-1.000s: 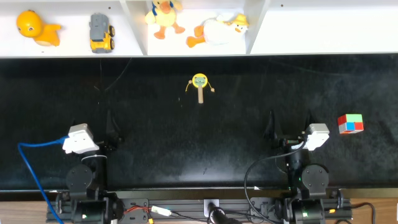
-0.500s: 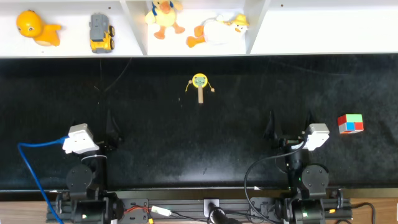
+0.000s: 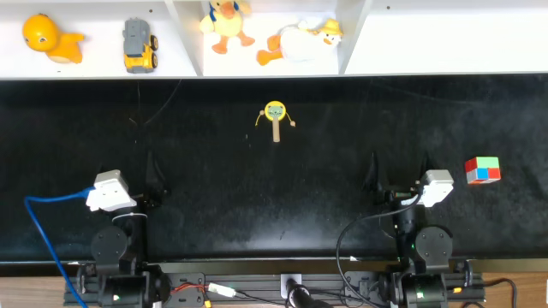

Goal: Store Toys

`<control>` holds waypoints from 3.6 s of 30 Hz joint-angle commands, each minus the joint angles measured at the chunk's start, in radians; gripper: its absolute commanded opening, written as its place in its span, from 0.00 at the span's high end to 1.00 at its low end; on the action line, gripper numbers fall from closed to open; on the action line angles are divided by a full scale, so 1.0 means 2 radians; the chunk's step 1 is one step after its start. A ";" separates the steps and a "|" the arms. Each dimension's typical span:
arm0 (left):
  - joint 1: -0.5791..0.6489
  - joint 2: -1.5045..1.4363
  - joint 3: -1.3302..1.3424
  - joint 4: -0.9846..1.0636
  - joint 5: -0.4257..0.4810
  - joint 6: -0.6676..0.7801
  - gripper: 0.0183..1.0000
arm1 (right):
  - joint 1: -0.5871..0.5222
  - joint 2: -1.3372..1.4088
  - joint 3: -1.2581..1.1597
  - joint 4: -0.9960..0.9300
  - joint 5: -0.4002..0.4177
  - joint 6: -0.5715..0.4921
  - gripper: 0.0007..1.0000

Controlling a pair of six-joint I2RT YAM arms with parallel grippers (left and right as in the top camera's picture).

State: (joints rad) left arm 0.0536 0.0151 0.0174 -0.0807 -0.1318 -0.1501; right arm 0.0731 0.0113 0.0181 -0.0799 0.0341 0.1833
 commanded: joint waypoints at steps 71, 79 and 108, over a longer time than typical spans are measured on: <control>-0.001 -0.006 -0.005 0.003 0.005 0.011 0.00 | 0.273 0.800 0.642 -0.378 -0.020 0.043 0.07; -0.001 -0.006 -0.005 0.003 0.005 0.011 0.00 | 0.281 0.900 0.707 -0.394 -0.010 0.044 0.17; -0.001 -0.006 -0.005 0.003 0.005 0.011 0.00 | 0.300 1.014 0.772 -0.426 0.016 0.083 0.42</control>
State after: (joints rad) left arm 0.0536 0.0147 0.0174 -0.0811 -0.1314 -0.1471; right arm 0.6701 2.0277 1.5330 -0.9432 0.0601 0.3393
